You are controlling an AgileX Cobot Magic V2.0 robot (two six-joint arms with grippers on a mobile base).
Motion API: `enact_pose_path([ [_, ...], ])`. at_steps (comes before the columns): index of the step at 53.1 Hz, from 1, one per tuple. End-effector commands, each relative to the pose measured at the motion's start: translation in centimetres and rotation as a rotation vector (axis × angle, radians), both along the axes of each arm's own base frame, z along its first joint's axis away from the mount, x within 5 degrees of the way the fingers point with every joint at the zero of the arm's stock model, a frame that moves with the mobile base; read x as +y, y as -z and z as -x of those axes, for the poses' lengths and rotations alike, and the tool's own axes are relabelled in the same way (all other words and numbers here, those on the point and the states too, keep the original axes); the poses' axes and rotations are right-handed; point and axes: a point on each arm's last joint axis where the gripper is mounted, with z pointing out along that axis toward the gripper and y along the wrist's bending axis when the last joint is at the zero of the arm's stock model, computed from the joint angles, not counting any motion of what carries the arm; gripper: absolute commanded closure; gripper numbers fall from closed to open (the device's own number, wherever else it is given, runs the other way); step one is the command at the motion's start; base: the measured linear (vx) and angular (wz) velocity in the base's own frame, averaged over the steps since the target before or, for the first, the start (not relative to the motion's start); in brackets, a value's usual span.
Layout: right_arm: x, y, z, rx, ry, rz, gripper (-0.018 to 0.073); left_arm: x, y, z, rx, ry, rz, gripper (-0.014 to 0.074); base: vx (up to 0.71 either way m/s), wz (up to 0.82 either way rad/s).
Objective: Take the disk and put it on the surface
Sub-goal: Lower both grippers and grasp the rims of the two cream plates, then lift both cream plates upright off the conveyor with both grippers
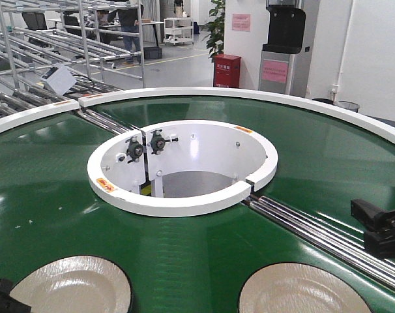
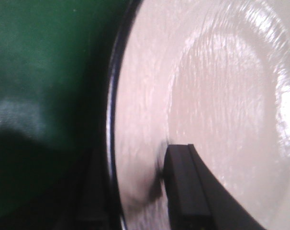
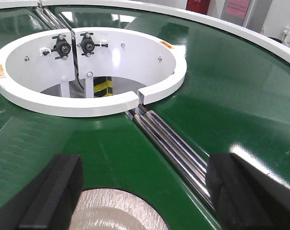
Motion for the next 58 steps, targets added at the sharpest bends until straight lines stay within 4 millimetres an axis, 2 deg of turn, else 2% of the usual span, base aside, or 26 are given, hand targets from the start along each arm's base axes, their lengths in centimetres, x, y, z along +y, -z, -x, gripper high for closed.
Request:
enact_pose_path([
  [1, 0.0, -1.9, 0.0, -0.119, -0.003, 0.01, -0.0011, -0.6, -1.2, -0.5, -0.04, 0.008, 0.07, 0.0296, 0.0, 0.0],
  [14, 0.0, -1.9, 0.0, -0.117, -0.003, 0.011, -0.0011, -2.5, -1.1, -0.8, -0.056, 0.078, 0.135, 0.0439, 0.0, 0.0],
  [22, 0.0, -1.9, 0.0, -0.117, -0.003, 0.011, -0.0011, -3.5, -1.3, -0.9, -0.053, 0.099, 0.181, 0.0608, 0.0, 0.0],
  [30, 0.0, -1.8, 0.0, -0.112, -0.003, 0.012, -0.0011, -4.2, -3.3, -1.2, -0.119, 0.071, 0.337, 0.0607, 0.0, 0.0],
  [36, 0.0, -1.6, 0.0, -0.086, -0.001, 0.002, -0.0011, -4.5, -6.2, -1.3, -0.22, 0.03, 0.406, 0.0605, 0.0, 0.0],
  [44, 0.0, -0.8, 0.2, 0.021, 0.021, -0.087, -0.0008, -5.0, -11.1, -0.5, -0.369, 0.002, 0.445, 0.0605, 0.0, 0.0],
  [50, 0.1, 0.5, 0.4, 0.18, 0.067, -0.231, 0.0017, -5.6, -15.5, 1.1, -0.494, 0.002, 0.45, 0.0605, 0.0, 0.0],
  [58, 0.7, 2.7, -0.3, 0.391, 0.078, -0.289, 0.0064, -6.5, -20.8, 3.9, -0.637, -0.005, 0.464, 0.0605, 0.0, 0.0],
])
